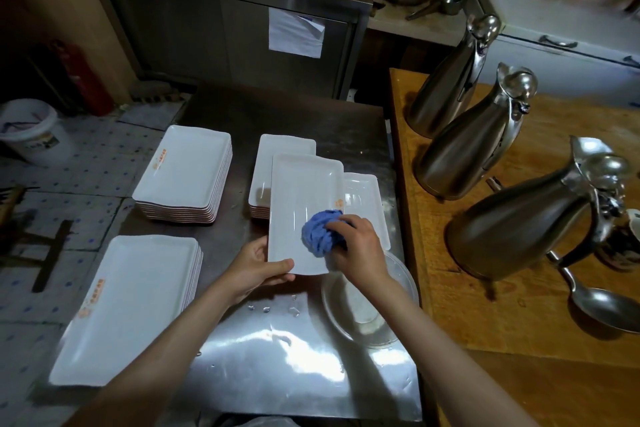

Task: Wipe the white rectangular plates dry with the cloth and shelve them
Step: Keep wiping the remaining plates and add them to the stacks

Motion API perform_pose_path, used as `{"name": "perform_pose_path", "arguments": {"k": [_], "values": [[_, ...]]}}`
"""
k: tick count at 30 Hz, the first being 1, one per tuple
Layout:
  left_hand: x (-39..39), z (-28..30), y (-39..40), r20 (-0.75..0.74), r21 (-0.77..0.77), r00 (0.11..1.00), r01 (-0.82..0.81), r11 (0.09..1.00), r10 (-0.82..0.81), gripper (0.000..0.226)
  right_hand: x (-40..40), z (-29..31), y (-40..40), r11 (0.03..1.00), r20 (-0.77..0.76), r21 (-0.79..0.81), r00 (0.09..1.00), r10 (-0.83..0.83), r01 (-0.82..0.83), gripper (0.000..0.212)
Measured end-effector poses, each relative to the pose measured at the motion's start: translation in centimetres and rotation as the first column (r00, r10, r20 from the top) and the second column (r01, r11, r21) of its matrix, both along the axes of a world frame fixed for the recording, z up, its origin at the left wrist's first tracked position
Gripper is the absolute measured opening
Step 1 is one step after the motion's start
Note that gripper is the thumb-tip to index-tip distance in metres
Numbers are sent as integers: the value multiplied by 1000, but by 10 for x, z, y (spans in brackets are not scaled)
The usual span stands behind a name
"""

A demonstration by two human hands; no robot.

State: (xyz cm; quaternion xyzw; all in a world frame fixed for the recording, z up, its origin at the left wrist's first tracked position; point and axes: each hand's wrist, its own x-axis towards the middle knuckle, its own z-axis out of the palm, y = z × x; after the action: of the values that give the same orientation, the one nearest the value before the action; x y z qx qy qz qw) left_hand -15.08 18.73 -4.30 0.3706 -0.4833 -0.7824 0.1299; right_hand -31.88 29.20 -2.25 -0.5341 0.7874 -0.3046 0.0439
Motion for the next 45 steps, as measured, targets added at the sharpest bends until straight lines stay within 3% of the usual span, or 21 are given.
{"name": "perform_pose_path", "arguments": {"k": [5, 8, 26, 33, 39, 45], "values": [[5, -6, -17, 46, 7, 999, -14, 1000, 14, 29, -4, 9, -14, 964, 296, -89, 931, -214, 250, 35], [6, -6, -31, 67, 11, 998, -7, 1000, 7, 26, -6, 15, -24, 937, 389, -129, 885, -254, 326, 34], [-11, -12, -84, 138, 104, 989, 41, 994, -56, 8, -5, -5, -42, 947, 381, -33, 879, -285, 321, 35], [-17, -16, -86, 86, 275, 989, -136, 952, 116, 6, -3, -7, -41, 948, 389, -31, 878, -279, 316, 38], [-25, -24, -93, 128, 200, 976, -202, 959, 178, 3, -1, -9, -39, 946, 393, -21, 872, -290, 324, 36], [-36, -30, -99, 271, 25, 944, -201, 979, 187, 21, -3, -10, -33, 940, 398, 8, 861, -315, 341, 37]]}}
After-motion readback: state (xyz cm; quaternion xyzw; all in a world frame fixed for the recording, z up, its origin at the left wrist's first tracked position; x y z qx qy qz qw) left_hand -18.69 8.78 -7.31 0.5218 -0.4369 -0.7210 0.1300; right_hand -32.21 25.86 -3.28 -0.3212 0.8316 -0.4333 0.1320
